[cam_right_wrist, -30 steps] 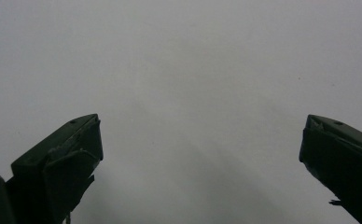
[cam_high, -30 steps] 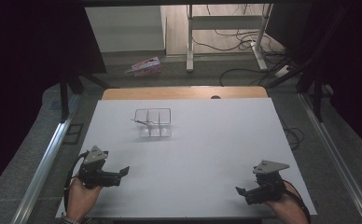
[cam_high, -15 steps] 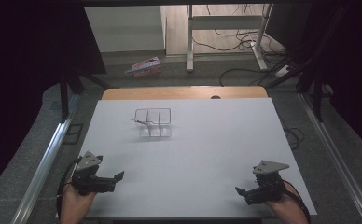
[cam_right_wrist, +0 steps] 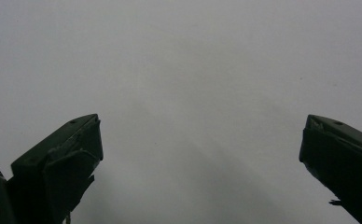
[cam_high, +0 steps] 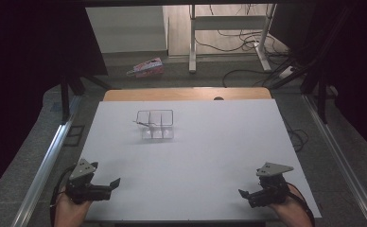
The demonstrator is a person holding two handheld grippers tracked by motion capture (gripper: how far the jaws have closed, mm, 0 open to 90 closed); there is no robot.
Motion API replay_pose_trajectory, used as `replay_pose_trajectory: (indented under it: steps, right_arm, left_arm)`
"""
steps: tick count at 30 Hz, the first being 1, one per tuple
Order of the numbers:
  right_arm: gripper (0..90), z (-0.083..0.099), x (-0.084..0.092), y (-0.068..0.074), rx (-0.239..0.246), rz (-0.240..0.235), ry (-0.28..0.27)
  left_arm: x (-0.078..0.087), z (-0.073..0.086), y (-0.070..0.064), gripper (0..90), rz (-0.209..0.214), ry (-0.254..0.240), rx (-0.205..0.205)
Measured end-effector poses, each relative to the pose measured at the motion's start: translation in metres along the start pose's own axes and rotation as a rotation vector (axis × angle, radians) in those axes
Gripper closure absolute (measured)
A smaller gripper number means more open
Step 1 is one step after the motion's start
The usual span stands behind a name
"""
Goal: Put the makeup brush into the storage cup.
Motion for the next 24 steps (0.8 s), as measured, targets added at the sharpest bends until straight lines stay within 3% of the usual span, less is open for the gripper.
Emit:
replay_pose_trajectory:
  steps: [10, 24]
  right_arm:
    - [0.0, 0.0, 0.0, 0.0, 0.0, 0.001, 0.002]
    - [0.0, 0.0, 0.0, 0.0, 0.0, 0.001, 0.006]
  left_arm:
    - [0.009, 0.012, 0.002, 0.0, -0.02, 0.013, 0.013]
    - [0.018, 0.023, -0.002, 0.0, -0.046, 0.035, -0.003]
Point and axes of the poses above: each handheld gripper's, and its own axes: x roughly backward along the jaws, z roughly out of its underside, y roughly to its left, the point moved 3 cm from there along -x, roughly forward along the jaws, and after that the axes turned 7 degrees about -x, right-handed, at the moved point
